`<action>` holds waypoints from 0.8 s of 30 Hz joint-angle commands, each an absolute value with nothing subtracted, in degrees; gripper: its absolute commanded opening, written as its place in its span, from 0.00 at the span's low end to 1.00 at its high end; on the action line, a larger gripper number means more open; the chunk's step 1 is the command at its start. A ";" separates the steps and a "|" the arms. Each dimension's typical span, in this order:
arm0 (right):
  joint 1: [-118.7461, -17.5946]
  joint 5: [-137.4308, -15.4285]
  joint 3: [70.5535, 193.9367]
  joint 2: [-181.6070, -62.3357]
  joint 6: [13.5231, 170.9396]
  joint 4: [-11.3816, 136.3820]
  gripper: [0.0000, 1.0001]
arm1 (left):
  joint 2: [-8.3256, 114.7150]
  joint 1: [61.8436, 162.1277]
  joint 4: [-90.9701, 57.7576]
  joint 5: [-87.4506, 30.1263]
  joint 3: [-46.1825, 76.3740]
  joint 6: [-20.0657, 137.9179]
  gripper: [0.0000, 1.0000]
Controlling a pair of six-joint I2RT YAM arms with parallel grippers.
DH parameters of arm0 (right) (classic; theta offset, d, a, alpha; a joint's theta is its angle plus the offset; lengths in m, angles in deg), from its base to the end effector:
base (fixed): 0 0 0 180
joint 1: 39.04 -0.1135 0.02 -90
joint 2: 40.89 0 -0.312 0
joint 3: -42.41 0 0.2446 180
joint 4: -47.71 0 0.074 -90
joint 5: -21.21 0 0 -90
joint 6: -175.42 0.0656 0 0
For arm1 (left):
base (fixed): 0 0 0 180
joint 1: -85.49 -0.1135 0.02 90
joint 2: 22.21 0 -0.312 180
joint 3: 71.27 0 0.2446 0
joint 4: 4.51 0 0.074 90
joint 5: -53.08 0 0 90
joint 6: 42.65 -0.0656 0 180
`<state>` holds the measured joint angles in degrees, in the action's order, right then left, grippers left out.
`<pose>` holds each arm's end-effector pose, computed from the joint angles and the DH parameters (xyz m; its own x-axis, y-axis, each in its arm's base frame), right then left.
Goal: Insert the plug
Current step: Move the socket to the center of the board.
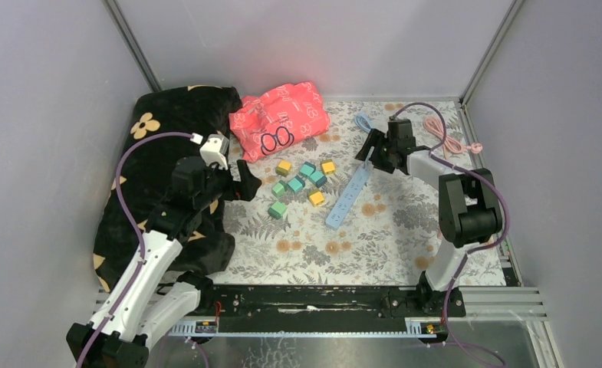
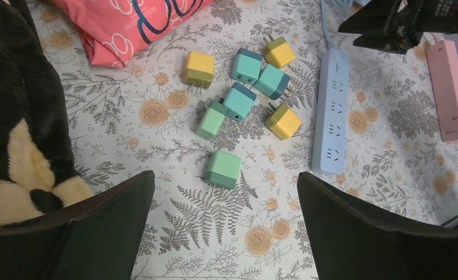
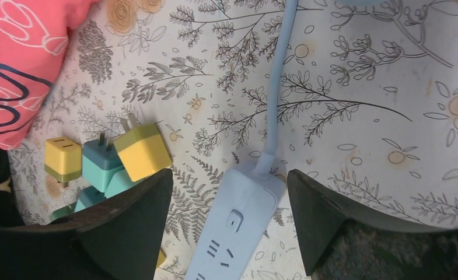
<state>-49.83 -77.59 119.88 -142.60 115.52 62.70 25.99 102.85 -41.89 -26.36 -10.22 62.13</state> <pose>0.4047 0.0873 0.2308 -0.6886 0.3733 -0.6216 0.0508 0.8800 0.4722 0.1649 -0.0641 0.3430 -0.4986 -0.1069 -0.8602 0.3364 0.8907 -0.3057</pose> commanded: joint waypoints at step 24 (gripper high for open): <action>-49.97 -99.54 110.96 -142.79 121.05 51.83 0.48 | 36.63 107.05 -40.14 -26.30 -6.98 66.85 1.00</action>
<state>-49.41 -94.09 111.85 -145.73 117.91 54.05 34.65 104.97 -41.52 -24.10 -11.05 63.53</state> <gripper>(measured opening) 0.497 0.998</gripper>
